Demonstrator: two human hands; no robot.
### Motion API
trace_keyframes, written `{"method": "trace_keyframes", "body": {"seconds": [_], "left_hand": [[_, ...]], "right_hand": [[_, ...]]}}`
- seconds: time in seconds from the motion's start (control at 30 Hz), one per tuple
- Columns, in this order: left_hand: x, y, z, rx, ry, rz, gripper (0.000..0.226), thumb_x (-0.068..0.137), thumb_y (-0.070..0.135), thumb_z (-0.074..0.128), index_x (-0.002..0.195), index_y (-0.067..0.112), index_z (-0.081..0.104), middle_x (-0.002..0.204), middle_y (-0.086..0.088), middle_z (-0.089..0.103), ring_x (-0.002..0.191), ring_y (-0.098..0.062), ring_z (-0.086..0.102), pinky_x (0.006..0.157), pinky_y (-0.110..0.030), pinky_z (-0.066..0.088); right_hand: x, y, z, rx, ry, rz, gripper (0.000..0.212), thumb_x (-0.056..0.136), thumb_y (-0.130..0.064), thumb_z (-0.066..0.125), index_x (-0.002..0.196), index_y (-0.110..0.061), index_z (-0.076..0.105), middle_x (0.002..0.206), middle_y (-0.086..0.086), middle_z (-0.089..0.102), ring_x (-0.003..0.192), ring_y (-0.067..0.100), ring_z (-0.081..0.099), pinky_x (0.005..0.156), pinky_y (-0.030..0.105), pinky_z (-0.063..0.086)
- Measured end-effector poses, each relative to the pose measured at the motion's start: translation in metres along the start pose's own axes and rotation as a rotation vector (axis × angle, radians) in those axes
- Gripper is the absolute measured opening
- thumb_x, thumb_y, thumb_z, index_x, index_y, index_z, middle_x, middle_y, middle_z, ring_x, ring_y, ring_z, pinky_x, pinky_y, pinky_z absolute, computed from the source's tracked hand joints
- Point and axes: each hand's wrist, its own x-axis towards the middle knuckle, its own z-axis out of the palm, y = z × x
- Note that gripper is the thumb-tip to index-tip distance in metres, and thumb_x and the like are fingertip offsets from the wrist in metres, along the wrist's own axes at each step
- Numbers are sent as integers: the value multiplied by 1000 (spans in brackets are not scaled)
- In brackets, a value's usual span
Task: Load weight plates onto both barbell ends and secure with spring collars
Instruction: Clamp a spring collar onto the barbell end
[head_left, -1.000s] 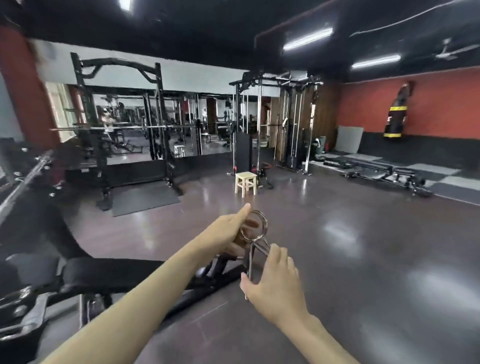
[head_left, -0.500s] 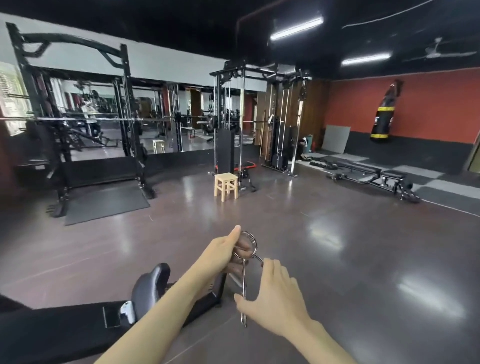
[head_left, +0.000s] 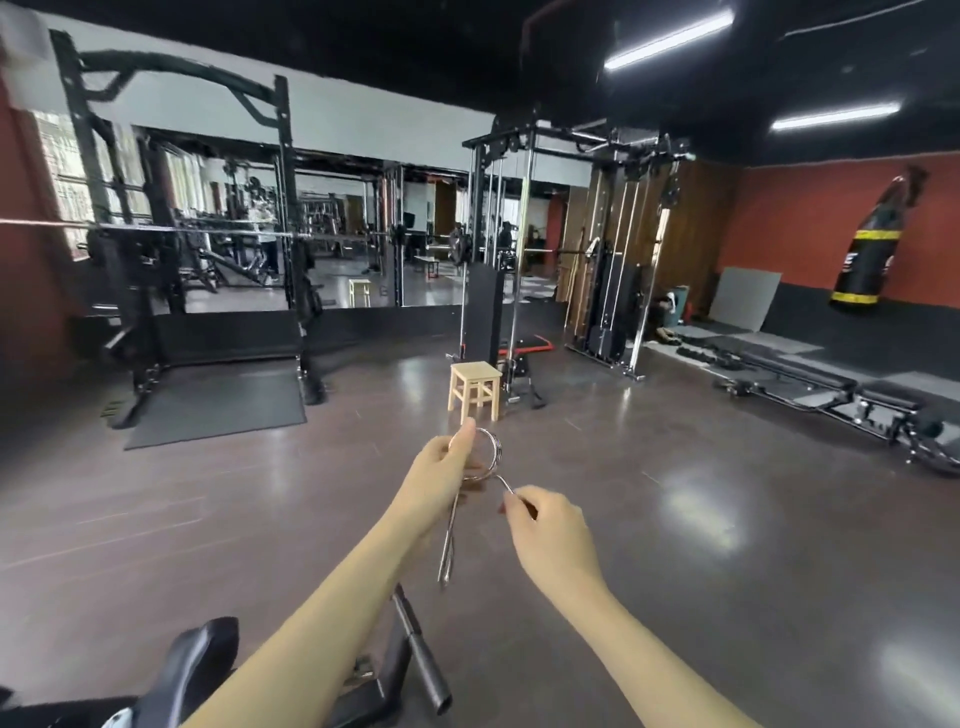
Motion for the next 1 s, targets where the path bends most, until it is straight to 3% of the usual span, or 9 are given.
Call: {"method": "trace_keyframes", "body": {"seconds": [0.07,0.13,0.23,0.33,0.43,0.57,0.77,0.83,1.0], "left_hand": [[48,3,21,40,24,69,37,101,50,53,109,14,57,95,5,63,80,-9,64,65,-17,48],[97,2,37,-11,69,64,45,99,48,57,120,8,56,88,6,60,76,-10,62,73,-27,53],[180,-8,53,-377,128,-25,23,106,34,48,105,12,56,94,-3,65,74,-17,66,66,-30,50],[261,-17,61,-636,104,-77,30,107,34,39,100,10,55,93,-8,69,62,-16,65,57,-25,52],[348,-22,56,-811,144,-96,39,104,37,40,95,6,62,105,-14,71,72,-20,66,78,-29,50],[455,-17,42,-1002,162,-67,39,100,39,39,88,6,57,118,-24,67,76,-28,68,82,-34,49],[575,-17,2,-959,259,-21,45,104,41,32,119,7,57,128,-27,66,81,-29,75,85,-37,51],[615,-24,-20,-988,300,-5,50,103,43,30,122,6,58,126,-26,68,82,-29,77,88,-36,51],[709,-41,-79,-1061,394,52,54,101,44,31,126,6,59,129,-23,68,98,-30,76,96,-36,50]], "right_hand": [[52,9,1,28,-1,-23,30,102,-27,51,88,-10,71,59,-1,54,71,28,55,60,37,37],[101,17,5,75,-31,-33,31,100,-26,53,84,-5,67,60,3,56,72,32,55,58,36,38],[172,27,9,315,-120,-14,41,103,-35,49,89,-5,73,58,-6,64,67,21,59,70,36,52],[256,35,21,555,-183,63,51,106,-46,41,85,-14,75,82,-2,75,85,12,68,82,32,50],[350,43,45,766,-208,178,46,106,-48,38,97,-19,72,85,-21,66,80,-11,59,85,31,41],[472,57,89,584,-163,166,47,104,-48,39,101,-12,70,91,-4,65,96,20,61,90,40,46],[616,58,157,432,-433,92,42,97,-47,47,88,-12,68,77,2,68,82,29,69,75,43,55],[659,54,177,388,-574,26,43,99,-50,48,87,-13,68,78,1,70,76,23,72,66,34,55],[757,37,238,389,-839,-131,30,104,-31,47,86,-15,66,71,1,53,45,8,46,43,16,37]]}}
